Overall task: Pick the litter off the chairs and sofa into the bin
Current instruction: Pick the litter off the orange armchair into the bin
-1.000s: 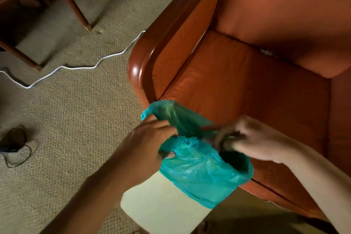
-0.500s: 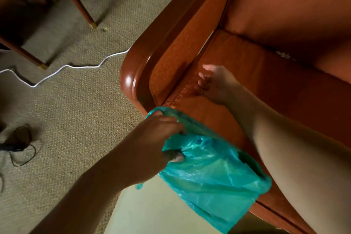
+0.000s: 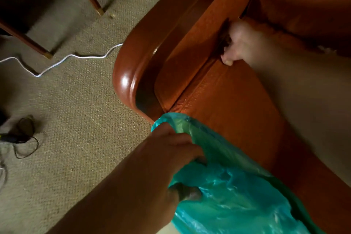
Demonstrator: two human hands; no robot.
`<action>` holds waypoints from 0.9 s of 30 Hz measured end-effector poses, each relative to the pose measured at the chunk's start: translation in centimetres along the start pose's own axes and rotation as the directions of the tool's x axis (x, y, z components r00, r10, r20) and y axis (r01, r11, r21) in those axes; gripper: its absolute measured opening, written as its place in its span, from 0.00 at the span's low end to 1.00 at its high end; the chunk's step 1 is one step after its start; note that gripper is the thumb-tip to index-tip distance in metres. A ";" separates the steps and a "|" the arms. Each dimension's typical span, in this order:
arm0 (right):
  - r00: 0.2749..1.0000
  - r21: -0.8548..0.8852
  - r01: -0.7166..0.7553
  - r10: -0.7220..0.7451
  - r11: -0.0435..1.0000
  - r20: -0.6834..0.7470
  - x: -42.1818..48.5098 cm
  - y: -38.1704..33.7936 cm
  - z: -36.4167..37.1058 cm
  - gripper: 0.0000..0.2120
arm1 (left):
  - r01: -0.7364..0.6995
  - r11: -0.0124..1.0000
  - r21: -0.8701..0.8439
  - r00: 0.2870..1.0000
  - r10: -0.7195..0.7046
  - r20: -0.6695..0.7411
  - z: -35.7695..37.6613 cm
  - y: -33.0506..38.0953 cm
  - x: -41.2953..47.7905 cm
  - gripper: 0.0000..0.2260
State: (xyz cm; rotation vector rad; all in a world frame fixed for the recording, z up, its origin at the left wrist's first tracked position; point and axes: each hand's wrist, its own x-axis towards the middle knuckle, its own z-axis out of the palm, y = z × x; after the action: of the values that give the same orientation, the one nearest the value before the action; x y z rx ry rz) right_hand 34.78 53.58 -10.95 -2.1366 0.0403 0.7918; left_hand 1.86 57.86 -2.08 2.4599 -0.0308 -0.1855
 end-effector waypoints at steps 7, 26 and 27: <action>0.999 0.474 0.006 -0.021 0.881 0.027 -1.8 2.4 0.5 0.16 | 0.092 0.995 -0.034 0.993 -0.089 0.081 -0.8 0.3 0.1 0.19; 0.778 -0.236 0.224 -0.028 0.945 0.627 -25.3 10.8 -6.3 0.09 | 0.179 0.982 0.064 0.962 -0.189 0.197 -2.7 1.3 1.9 0.21; 0.708 -0.254 0.193 0.045 0.948 0.705 -25.4 11.1 -6.3 0.10 | 0.183 0.981 0.056 0.960 -0.191 0.207 -2.8 1.3 1.9 0.20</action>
State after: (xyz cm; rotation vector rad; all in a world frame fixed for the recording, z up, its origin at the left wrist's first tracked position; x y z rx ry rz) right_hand 14.57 35.86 -1.89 -1.9482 -0.6157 1.6107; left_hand 4.20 58.44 0.63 2.4682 0.1083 -0.5332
